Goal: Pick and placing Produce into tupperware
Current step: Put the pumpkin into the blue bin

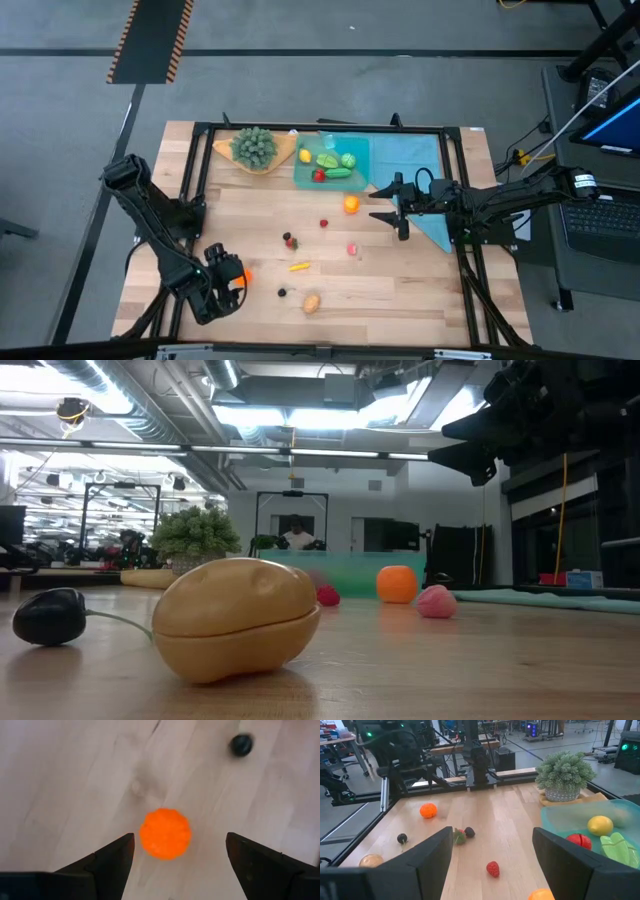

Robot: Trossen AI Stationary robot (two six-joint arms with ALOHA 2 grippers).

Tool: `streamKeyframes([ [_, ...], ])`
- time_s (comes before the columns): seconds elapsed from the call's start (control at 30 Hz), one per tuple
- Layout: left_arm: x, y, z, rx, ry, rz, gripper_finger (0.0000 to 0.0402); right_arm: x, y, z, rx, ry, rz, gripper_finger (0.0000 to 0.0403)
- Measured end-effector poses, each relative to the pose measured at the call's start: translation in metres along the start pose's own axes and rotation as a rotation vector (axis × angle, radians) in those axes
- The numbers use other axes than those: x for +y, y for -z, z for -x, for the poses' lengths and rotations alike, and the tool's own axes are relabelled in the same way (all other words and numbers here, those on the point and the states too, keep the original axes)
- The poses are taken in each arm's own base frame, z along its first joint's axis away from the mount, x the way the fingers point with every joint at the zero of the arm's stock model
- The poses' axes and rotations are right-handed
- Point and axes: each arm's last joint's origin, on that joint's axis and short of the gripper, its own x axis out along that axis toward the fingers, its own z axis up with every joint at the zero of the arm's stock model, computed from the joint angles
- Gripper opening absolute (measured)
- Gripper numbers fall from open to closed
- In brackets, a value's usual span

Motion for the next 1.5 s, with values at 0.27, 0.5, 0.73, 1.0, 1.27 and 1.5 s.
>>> streamKeyframes([
  [0.27, 0.004, 0.010, -0.018, 0.007, 0.046, 0.018, 0.0306, 0.000, 0.000, 0.000, 0.000, 0.000, 0.000, 0.0275],
  [0.5, 0.012, 0.011, -0.033, 0.005, 0.044, 0.043, 0.0306, 0.000, 0.000, 0.000, 0.000, 0.000, 0.000, 0.0275],
  [0.73, 0.019, 0.013, -0.043, 0.037, 0.043, 0.060, 0.0306, 0.000, 0.000, 0.000, 0.000, 0.000, 0.000, 0.0275],
  [1.0, 0.023, 0.011, -0.049, 0.048, 0.042, 0.082, 0.0306, 0.000, 0.000, 0.000, 0.000, 0.000, 0.002, 0.0275],
  [1.27, 0.027, 0.009, -0.056, 0.049, 0.049, 0.074, 0.0306, 0.000, 0.000, 0.000, 0.000, 0.000, 0.004, 0.0275],
  [1.5, 0.031, 0.010, -0.061, 0.093, 0.056, 0.089, 0.0306, 0.000, 0.000, 0.000, 0.001, 0.000, 0.004, 0.0275],
])
